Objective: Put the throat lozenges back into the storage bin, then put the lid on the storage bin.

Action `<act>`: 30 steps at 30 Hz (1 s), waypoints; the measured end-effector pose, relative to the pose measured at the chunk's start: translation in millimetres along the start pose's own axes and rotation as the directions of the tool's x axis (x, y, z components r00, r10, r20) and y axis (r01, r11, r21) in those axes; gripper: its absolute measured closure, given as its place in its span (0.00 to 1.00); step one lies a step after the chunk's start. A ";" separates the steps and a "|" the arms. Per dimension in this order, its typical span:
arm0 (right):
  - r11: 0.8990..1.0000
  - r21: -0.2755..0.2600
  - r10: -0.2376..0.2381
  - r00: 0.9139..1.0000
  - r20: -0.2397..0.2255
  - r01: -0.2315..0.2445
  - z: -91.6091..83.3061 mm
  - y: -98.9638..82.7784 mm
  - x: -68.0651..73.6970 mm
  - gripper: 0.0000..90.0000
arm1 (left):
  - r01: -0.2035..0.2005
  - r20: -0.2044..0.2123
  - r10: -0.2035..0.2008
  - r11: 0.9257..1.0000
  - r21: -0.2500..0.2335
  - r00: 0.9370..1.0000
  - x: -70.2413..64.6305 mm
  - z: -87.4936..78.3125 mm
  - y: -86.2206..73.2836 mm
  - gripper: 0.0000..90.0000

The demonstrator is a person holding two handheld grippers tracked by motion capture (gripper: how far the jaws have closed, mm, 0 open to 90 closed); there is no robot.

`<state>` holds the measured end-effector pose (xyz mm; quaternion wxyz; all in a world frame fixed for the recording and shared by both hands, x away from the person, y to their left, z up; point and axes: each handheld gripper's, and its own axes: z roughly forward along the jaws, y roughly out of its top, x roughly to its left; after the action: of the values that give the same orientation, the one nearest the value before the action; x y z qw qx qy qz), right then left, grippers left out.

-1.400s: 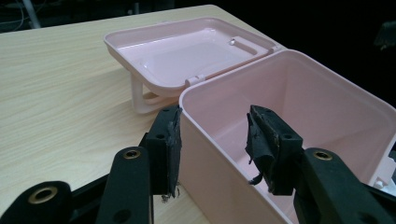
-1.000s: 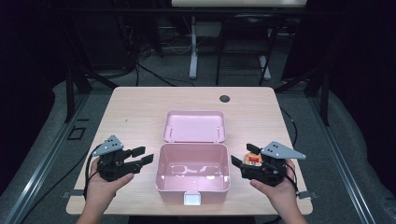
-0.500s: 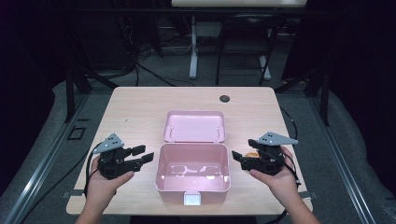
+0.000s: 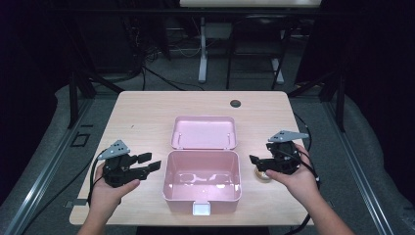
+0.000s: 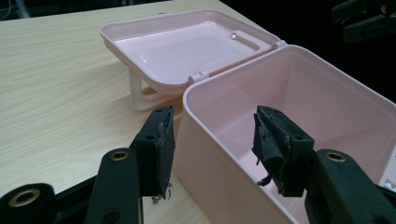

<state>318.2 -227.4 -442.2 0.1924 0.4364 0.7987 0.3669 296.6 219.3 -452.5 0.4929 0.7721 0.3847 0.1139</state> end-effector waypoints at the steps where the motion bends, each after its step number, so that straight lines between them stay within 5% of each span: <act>1: 1.000 0.021 0.002 1.000 0.003 -0.002 0.4 1.3 -2.0 0.29 | 0.002 0.003 -0.002 1.000 0.000 1.000 0.7 -0.3 0.0 0.53; 8: 0.984 0.177 -0.021 1.000 0.004 0.020 5.2 15.8 -14.0 0.27 | 0.010 0.003 -0.010 1.000 0.001 1.000 2.6 0.1 -0.1 0.53; 19: 0.923 0.376 -0.095 0.995 0.003 0.087 19.7 29.9 -20.8 0.24 | 0.024 0.013 -0.024 1.000 0.003 1.000 5.0 -0.4 -0.4 0.52; 30: 0.871 0.480 -0.124 0.992 0.008 0.105 29.8 38.8 -21.4 0.25 | 0.000 -0.001 0.000 1.000 0.018 1.000 6.2 0.0 -0.8 0.52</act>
<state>370.1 -219.3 -432.8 0.1157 0.4293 0.8851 0.1377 300.4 223.9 -454.4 0.4858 0.7763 0.3861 0.1109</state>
